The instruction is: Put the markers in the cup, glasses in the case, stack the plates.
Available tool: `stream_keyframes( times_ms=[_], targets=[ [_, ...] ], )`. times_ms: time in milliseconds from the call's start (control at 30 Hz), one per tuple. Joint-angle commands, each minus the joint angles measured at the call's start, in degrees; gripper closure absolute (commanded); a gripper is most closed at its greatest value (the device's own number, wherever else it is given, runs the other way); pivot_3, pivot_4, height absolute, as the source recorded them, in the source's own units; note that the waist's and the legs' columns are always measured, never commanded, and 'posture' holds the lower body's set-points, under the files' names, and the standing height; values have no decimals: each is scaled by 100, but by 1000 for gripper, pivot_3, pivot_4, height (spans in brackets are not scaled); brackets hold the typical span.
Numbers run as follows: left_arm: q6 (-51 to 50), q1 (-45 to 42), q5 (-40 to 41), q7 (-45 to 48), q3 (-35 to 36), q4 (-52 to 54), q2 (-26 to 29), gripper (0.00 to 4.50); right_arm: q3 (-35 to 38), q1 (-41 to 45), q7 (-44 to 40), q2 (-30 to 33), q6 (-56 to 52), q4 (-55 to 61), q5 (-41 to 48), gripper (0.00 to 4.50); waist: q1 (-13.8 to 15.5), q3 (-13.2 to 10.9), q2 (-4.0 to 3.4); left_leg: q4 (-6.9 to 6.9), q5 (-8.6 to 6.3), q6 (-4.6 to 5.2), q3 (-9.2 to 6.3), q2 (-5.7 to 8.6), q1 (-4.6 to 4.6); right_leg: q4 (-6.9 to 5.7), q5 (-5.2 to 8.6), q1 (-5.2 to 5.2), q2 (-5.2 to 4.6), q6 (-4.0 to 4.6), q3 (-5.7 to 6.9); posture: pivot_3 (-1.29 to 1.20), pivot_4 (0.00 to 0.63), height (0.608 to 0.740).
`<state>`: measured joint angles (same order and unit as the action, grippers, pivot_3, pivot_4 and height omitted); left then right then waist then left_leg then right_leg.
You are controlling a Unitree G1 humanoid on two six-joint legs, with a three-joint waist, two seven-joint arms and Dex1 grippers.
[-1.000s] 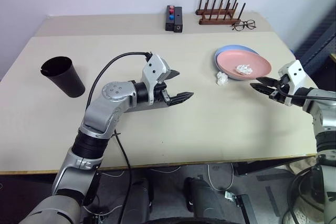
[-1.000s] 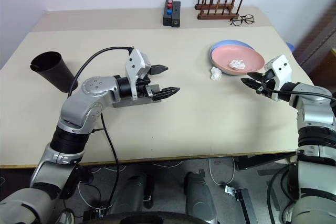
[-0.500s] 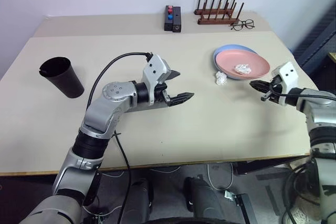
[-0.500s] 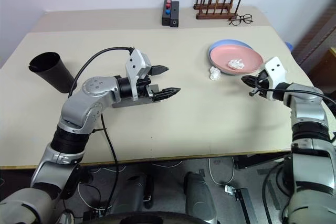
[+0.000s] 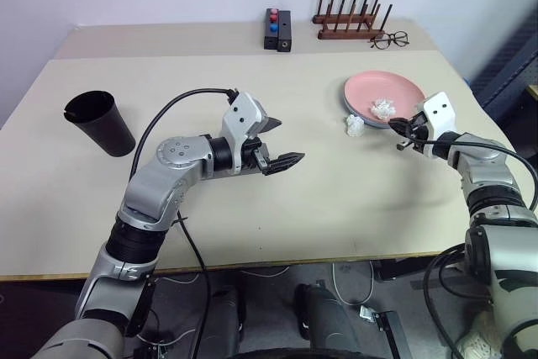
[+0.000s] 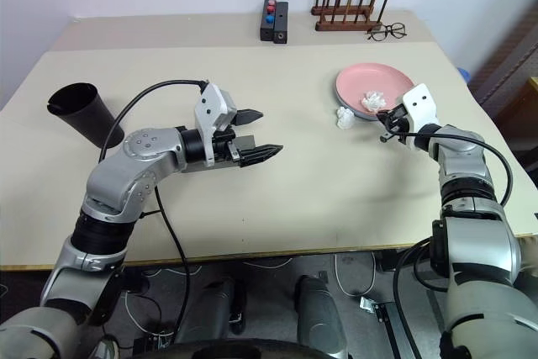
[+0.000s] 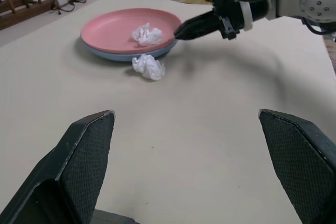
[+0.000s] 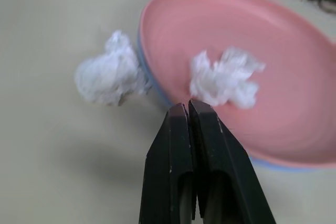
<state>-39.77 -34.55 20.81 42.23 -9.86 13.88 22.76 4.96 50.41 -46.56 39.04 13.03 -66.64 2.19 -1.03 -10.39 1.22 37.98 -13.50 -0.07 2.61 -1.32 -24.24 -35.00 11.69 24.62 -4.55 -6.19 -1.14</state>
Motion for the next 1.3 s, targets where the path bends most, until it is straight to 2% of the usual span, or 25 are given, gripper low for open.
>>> stream_keyframes(
  times_ms=[33,200,233,333,500,967,1300],
  targets=[
    [32,-76,88,-19,78,152,-41,0,119,216,-53,46,97,4,61,4457,3,0,0,0,0,0,0,0,0,0,0,0,0,0,0,0,150,740],
    [73,-92,87,-7,57,88,-86,0,137,111,-513,-106,-113,340,266,4457,-4,0,0,0,0,0,1,0,0,0,0,0,0,-1,0,0,150,740],
    [80,-90,85,-9,58,82,-89,0,125,67,-647,-157,-192,436,311,4230,-5,0,0,0,0,0,0,0,0,0,-1,0,0,-1,0,0,150,740],
    [90,-99,81,-26,72,72,-106,0,115,-16,-736,-290,-308,616,355,3227,-9,0,-1,-1,0,0,0,0,0,-1,-5,0,0,-9,0,0,150,740],
    [64,-94,86,-78,115,114,-112,0,167,17,-445,-532,-422,585,392,657,10,0,-1,0,0,0,0,0,0,-1,-5,0,-1,-8,0,0,150,740],
    [-77,33,176,-269,222,344,70,0,124,-14,-768,-812,-1081,395,467,657,4,-1,-1,-1,0,0,0,0,0,-1,-5,0,0,-8,0,0,150,740],
    [-133,50,224,-337,241,427,94,0,136,48,-385,-842,-1012,143,346,657,1,0,-1,-1,0,0,0,0,0,-1,-4,0,0,-7,1,0,150,740]
  ],
)
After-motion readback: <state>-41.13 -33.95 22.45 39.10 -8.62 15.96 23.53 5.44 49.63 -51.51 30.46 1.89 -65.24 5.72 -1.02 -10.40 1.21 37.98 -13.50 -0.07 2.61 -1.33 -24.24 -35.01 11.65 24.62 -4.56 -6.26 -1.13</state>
